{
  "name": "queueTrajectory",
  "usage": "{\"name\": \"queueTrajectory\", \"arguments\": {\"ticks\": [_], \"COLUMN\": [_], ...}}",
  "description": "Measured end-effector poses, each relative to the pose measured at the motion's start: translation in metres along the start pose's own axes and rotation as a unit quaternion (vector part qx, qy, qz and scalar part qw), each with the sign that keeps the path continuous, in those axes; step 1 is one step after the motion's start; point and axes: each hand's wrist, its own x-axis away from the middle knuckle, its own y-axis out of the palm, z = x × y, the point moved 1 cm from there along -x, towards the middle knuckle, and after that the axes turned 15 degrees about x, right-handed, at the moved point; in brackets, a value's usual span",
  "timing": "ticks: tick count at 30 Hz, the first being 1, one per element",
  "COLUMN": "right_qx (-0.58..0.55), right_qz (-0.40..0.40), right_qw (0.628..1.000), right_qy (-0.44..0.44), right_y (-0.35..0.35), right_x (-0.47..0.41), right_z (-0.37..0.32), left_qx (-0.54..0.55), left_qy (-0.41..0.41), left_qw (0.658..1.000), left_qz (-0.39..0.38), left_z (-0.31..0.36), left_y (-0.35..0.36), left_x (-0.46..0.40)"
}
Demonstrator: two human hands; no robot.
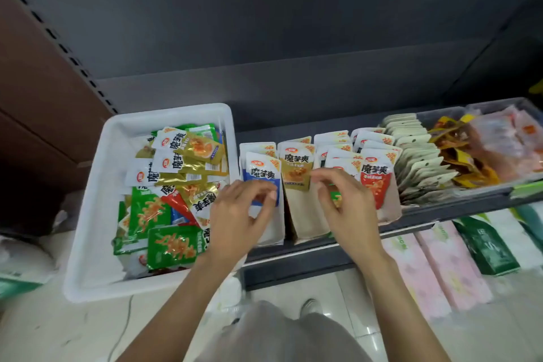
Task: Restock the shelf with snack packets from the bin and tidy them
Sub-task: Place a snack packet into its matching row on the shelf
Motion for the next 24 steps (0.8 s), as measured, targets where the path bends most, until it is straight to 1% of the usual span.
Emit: {"name": "queueTrajectory", "arguments": {"ticks": [2,3,5,6,7,9,10,11,12,14,15,16,18,21,24], "right_qx": [-0.034,-0.040,-0.043,-0.034,-0.012,0.055,0.087,0.118,0.149,0.204,0.224,0.239,0.253,0.246,0.222], "right_qz": [-0.073,-0.109,-0.182,-0.219,-0.255,-0.316,-0.341,-0.361,-0.379,-0.406,-0.411,-0.412,-0.410,-0.429,-0.444], "right_qw": [0.996,0.991,0.976,0.965,0.952,0.920,0.902,0.885,0.869,0.842,0.834,0.830,0.829,0.827,0.832], "right_qy": [-0.045,-0.066,-0.112,-0.138,-0.167,-0.225,-0.250,-0.269,-0.283,-0.292,-0.291,-0.290,-0.285,-0.270,-0.246], "right_y": [0.018,0.028,0.050,0.061,0.073,0.100,0.113,0.126,0.136,0.151,0.156,0.159,0.165,0.171,0.173], "right_x": [-0.002,-0.003,-0.005,-0.007,-0.008,-0.009,-0.009,-0.008,-0.007,-0.005,-0.005,-0.005,-0.005,-0.005,-0.007], "right_z": [-0.024,-0.036,-0.061,-0.072,-0.082,-0.099,-0.106,-0.112,-0.117,-0.123,-0.126,-0.128,-0.129,-0.126,-0.121], "left_qx": [-0.022,-0.042,-0.097,-0.135,-0.173,-0.227,-0.246,-0.263,-0.277,-0.303,-0.311,-0.311,-0.274,-0.181,-0.152], "left_qy": [-0.035,-0.059,-0.113,-0.146,-0.182,-0.266,-0.295,-0.308,-0.308,-0.292,-0.286,-0.284,-0.298,-0.329,-0.339], "left_qw": [0.998,0.995,0.988,0.980,0.967,0.925,0.903,0.886,0.876,0.862,0.856,0.853,0.862,0.887,0.897], "left_qz": [0.054,0.065,0.046,0.014,-0.033,-0.148,-0.194,-0.227,-0.248,-0.283,-0.298,-0.308,-0.305,-0.269,-0.240], "left_z": [-0.013,-0.023,-0.048,-0.061,-0.074,-0.091,-0.095,-0.098,-0.099,-0.100,-0.100,-0.100,-0.103,-0.109,-0.115], "left_y": [-0.036,-0.053,-0.084,-0.095,-0.105,-0.119,-0.124,-0.127,-0.129,-0.128,-0.126,-0.124,-0.123,-0.129,-0.139], "left_x": [0.010,0.017,0.030,0.036,0.042,0.052,0.055,0.057,0.058,0.057,0.056,0.054,0.051,0.050,0.051]}}
